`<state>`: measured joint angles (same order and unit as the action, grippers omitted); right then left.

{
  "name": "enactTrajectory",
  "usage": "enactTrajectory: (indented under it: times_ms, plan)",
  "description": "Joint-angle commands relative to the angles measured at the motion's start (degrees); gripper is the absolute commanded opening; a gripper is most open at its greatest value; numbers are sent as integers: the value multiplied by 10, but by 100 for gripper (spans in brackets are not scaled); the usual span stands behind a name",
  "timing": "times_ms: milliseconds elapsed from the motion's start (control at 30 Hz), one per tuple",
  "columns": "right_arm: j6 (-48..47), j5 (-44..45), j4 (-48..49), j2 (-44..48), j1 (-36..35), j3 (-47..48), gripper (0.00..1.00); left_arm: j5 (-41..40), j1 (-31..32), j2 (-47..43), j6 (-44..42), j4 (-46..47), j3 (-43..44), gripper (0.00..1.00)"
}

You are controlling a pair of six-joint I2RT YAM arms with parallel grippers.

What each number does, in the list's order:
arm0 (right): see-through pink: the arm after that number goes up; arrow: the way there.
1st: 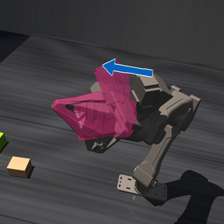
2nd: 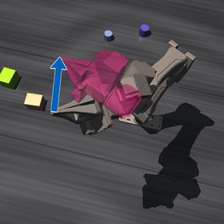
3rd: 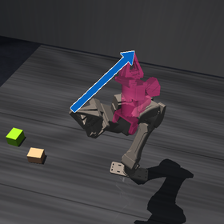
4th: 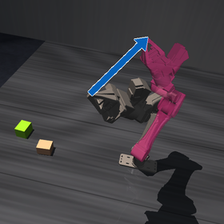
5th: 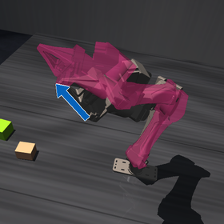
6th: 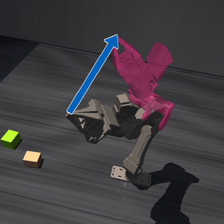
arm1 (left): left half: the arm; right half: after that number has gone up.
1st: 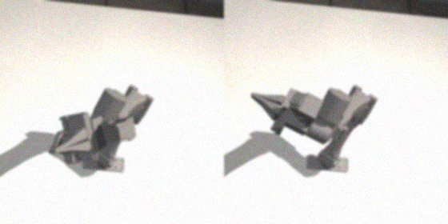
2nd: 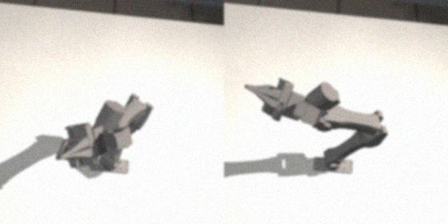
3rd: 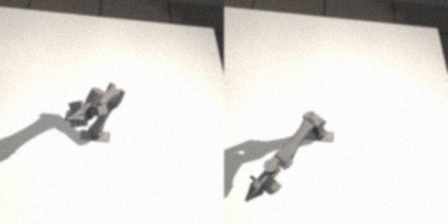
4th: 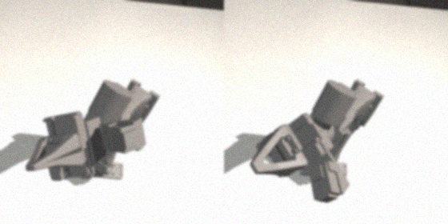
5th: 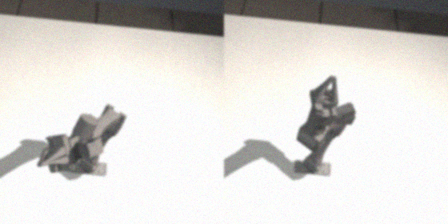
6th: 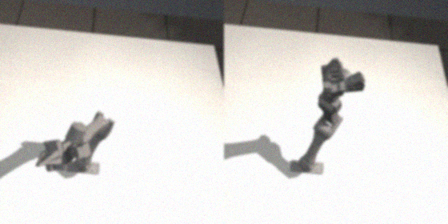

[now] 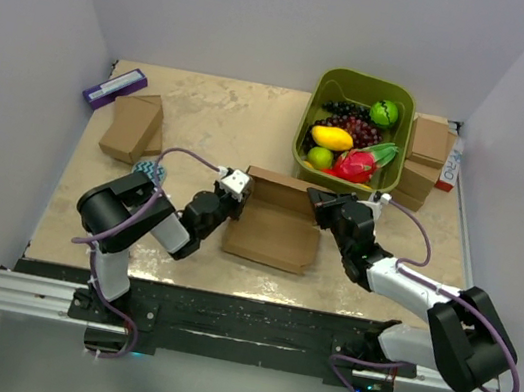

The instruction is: Fold the paper box

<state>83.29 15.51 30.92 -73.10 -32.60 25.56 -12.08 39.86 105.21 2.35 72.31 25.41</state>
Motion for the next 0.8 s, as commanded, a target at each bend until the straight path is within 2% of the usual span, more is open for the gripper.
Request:
enactTrajectory:
  times_ms: [0, 200, 400, 500, 600, 633, 767]
  plan:
    - [-31, -9, -33, 2, -4, 5, 0, 25, -8, -20, 9, 77, 1, 30]
    - [-33, -14, -29, 2, -4, 5, 0, 45, -22, -15, 20, 90, 6, 31]
    - [-35, -12, -30, 7, -4, 4, 0, 47, -27, -4, 24, 95, 6, 20]
    - [-35, -13, -31, 7, -4, 5, 0, 15, -27, 3, 28, 88, 12, 10]
    - [-35, -13, -31, 7, -4, 5, 0, -51, -21, 7, 29, 52, 29, 2]
    - [-35, -13, -32, 8, -4, 5, 0, -92, -11, 10, 26, 47, 36, 2]
    - [-37, -11, -38, 8, -4, 5, 0, -167, 1, 17, 24, 8, 49, 1]
